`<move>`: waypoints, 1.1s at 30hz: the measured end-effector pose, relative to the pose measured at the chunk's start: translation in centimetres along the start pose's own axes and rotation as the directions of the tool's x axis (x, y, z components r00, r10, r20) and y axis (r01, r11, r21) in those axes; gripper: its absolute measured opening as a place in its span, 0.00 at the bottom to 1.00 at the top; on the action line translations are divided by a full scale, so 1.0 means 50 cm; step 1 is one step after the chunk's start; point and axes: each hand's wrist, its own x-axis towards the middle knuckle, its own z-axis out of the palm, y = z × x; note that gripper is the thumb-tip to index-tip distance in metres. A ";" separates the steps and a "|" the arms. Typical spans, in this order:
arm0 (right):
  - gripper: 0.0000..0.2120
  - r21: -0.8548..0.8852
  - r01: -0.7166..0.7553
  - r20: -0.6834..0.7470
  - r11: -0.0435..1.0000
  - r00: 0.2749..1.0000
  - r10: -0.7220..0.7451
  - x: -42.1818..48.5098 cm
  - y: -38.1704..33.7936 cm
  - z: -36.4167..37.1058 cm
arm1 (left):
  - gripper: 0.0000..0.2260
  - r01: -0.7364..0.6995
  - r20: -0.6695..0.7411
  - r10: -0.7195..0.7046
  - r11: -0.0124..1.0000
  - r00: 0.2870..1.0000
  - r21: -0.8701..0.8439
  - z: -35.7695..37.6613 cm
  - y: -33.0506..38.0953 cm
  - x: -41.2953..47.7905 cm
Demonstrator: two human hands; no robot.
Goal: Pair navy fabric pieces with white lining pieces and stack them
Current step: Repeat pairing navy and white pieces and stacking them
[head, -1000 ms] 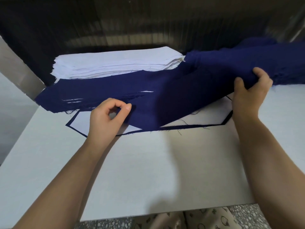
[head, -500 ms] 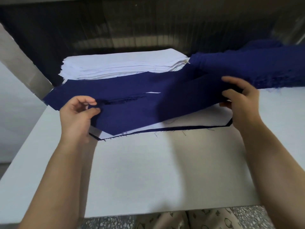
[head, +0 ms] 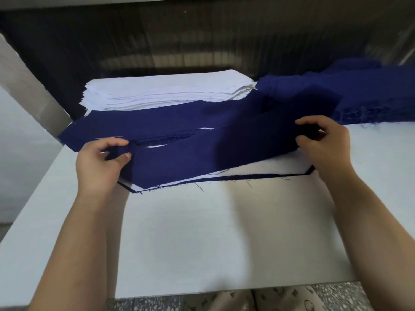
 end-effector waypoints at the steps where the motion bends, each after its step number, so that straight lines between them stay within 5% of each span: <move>1: 0.20 -0.001 0.003 -0.005 1.000 1.000 -0.003 -0.002 -0.001 -0.001 | 0.11 -0.001 -0.012 0.002 1.000 1.000 0.016 -0.001 0.000 0.000; 8: 0.15 -0.035 -0.002 -0.007 0.999 1.000 0.002 -0.018 0.000 -0.018 | 0.10 0.014 -0.094 -0.017 0.999 0.995 -0.033 -0.009 -0.010 0.008; 22: 0.06 -0.273 -0.071 0.123 0.959 0.986 0.108 -0.020 -0.001 -0.029 | 0.10 -0.011 -0.044 0.014 0.999 0.999 0.051 -0.006 -0.008 0.000; 27: 0.09 -0.200 -0.051 0.076 0.979 0.995 0.067 -0.021 -0.001 -0.033 | 0.11 -0.007 -0.104 0.003 0.999 0.995 -0.039 -0.009 -0.009 0.001; 33: 0.14 -0.281 -0.015 0.232 0.960 0.969 0.083 -0.025 -0.004 -0.045 | 0.11 0.049 -0.071 -0.049 0.999 0.996 0.001 -0.004 -0.018 0.005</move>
